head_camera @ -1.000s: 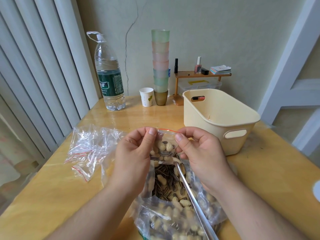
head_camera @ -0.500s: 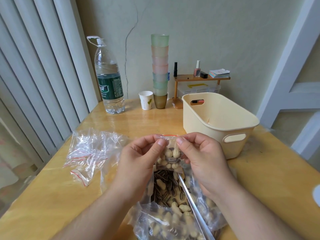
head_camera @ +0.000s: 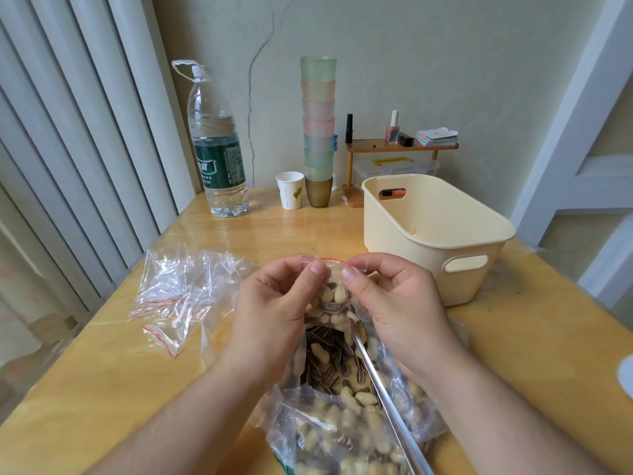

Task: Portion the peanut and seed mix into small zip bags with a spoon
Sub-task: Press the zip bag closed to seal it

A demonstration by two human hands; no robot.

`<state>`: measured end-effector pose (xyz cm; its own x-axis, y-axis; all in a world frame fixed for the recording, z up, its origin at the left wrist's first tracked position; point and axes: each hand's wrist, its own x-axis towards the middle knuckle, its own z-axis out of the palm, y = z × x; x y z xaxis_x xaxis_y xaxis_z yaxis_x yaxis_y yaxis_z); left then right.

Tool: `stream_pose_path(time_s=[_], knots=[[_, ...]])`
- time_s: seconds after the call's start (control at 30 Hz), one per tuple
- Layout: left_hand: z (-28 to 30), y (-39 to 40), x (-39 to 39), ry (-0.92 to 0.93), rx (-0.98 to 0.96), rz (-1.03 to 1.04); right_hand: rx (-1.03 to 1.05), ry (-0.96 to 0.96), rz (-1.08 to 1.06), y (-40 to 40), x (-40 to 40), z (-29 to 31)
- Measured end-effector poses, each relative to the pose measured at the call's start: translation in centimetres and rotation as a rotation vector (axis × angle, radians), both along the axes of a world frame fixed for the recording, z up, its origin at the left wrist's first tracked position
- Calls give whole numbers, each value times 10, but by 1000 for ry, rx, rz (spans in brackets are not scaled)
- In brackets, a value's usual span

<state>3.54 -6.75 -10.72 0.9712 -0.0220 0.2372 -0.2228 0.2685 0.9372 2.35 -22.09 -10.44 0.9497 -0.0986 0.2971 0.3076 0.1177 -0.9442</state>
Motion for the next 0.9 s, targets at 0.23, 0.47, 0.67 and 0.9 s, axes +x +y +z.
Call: stream_pose_path(time_s=[0.23,0.47,0.67,0.9], knots=[[0,0,0,-7,-50,-31,2,-12,-17,-2,0,1],[-1,0,0,-2,-23,-57,-32,-15,-8,-1,2,-2],[-1,-1,-3,-28,36,-89,-98,-52,-49,-3,9,-10],[0,-2,-3,-27,14,-77,-64,-3,-28,-4,7,-7]])
